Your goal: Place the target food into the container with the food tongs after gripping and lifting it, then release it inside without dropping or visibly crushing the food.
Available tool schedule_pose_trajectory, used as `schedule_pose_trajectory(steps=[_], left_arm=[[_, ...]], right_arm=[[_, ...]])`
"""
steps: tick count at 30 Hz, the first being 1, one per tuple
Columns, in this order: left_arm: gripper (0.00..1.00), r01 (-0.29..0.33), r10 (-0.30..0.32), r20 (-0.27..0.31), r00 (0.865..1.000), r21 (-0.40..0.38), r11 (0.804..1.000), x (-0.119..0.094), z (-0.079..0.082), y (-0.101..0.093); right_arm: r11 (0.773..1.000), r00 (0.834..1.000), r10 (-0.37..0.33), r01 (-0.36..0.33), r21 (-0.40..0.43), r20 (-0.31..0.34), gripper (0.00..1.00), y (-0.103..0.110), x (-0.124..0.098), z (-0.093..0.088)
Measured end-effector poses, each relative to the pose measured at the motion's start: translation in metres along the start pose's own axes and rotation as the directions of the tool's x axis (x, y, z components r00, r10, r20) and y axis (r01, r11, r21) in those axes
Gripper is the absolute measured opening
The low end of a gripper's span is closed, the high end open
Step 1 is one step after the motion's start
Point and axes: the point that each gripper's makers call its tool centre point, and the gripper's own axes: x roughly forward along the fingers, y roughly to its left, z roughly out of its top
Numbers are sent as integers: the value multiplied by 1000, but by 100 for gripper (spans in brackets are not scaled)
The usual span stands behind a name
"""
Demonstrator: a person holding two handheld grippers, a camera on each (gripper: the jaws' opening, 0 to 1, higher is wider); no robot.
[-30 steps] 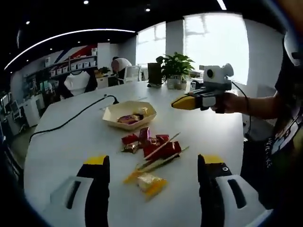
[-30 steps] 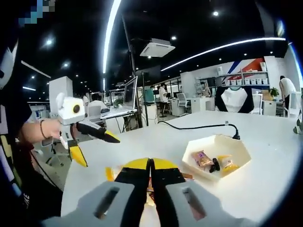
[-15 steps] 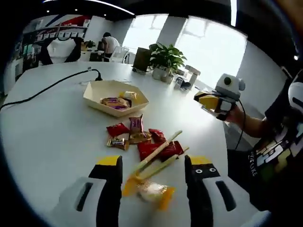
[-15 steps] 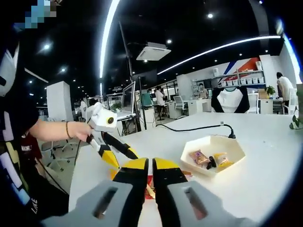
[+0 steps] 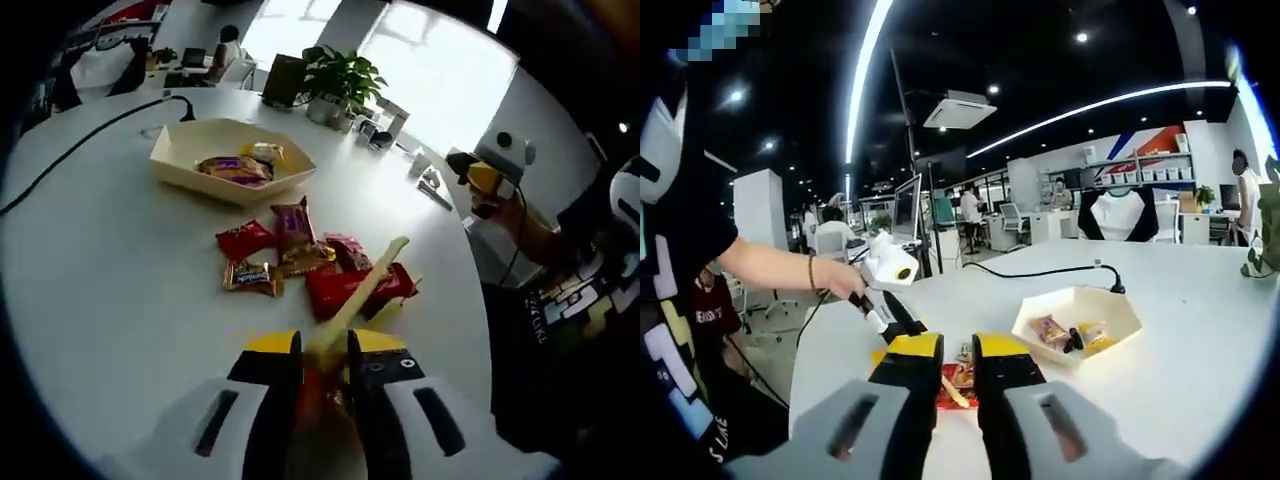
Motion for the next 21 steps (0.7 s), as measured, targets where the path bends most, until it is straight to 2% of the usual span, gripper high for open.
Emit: schedule_pose_trajectory(steps=[3, 8, 10, 13, 16, 19, 21], left_arm=[[14, -4, 5, -14, 1000, 85, 996, 1, -1, 0], [11, -6, 8, -18, 1000, 90, 996, -1, -2, -4], [9, 4, -4, -1, 1000, 95, 995, -4, 1, -9], [9, -13, 15, -8, 1000, 167, 986, -9, 5, -20], [8, -26, 27, -1, 1000, 128, 991, -11, 8, -28], [8, -53, 54, 1, 999, 150, 987, -17, 16, -42], [8, -73, 69, 26, 997, 212, 974, -21, 25, -49]], right_arm=[[1000, 1000, -14, 14, -1, -15, 9, -3, -1, -3], [1000, 999, -24, 24, 1, -26, 10, -6, -5, -5], [999, 999, -30, 30, -14, -35, 11, -6, -8, -7], [999, 998, -39, 38, -34, -43, 19, -6, -10, -9], [996, 996, -51, 45, -72, -75, 27, -6, -12, -13], [991, 990, -78, 64, -118, -114, 39, -5, -13, -15], [982, 988, -82, 58, -177, -128, 44, -2, -14, -14]])
